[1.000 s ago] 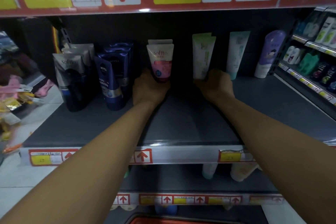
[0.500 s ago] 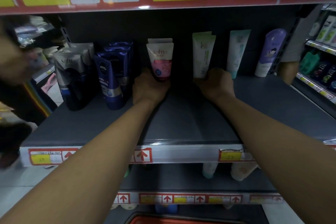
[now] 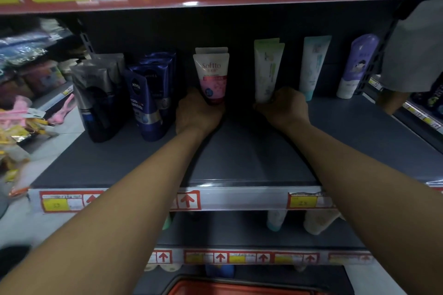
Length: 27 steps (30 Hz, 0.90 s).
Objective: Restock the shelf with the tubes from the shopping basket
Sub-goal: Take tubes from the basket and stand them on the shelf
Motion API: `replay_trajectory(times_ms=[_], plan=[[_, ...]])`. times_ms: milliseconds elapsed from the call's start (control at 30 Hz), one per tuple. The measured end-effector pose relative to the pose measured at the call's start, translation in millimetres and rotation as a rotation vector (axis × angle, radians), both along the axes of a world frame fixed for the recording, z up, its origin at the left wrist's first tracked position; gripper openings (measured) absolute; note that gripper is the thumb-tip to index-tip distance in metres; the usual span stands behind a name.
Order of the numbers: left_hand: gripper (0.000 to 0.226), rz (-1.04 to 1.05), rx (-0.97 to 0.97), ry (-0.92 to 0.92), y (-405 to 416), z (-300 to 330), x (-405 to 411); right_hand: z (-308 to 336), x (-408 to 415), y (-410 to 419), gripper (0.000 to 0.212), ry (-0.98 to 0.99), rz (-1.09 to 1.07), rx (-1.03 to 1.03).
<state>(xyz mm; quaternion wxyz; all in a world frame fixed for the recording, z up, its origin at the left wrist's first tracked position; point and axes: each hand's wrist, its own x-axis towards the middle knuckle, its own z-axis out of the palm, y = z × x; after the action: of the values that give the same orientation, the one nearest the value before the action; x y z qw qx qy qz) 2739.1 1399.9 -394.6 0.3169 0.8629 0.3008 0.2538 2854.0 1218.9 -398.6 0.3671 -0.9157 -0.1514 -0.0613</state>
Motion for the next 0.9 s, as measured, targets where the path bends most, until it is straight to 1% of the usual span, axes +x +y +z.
replay_trajectory(times_ms=[100,267,367,467,567,667,900], plan=[[0.059,-0.003,0.036,0.017,-2,2,-2,0,-1,-1,0.067,0.002,-0.006,-0.04],[0.053,-0.031,0.147,0.077,-12,6,-15,4,-15,-7,0.053,0.008,-0.007,-0.02],[0.049,-0.064,0.208,0.086,-21,7,-30,4,-35,-16,0.041,-0.101,0.066,-0.097],[0.053,-0.098,0.214,0.074,-32,10,-50,7,-62,-29,0.042,-0.181,0.12,-0.131],[0.056,-0.138,0.216,0.088,-44,17,-74,14,-84,-43,0.033,-0.201,0.167,-0.183],[0.052,-0.158,0.261,0.105,-56,26,-95,21,-103,-55,0.029,-0.16,0.153,-0.219],[0.043,-0.174,0.346,0.097,-89,52,-154,42,-165,-88,0.031,-0.223,0.171,-0.21]])
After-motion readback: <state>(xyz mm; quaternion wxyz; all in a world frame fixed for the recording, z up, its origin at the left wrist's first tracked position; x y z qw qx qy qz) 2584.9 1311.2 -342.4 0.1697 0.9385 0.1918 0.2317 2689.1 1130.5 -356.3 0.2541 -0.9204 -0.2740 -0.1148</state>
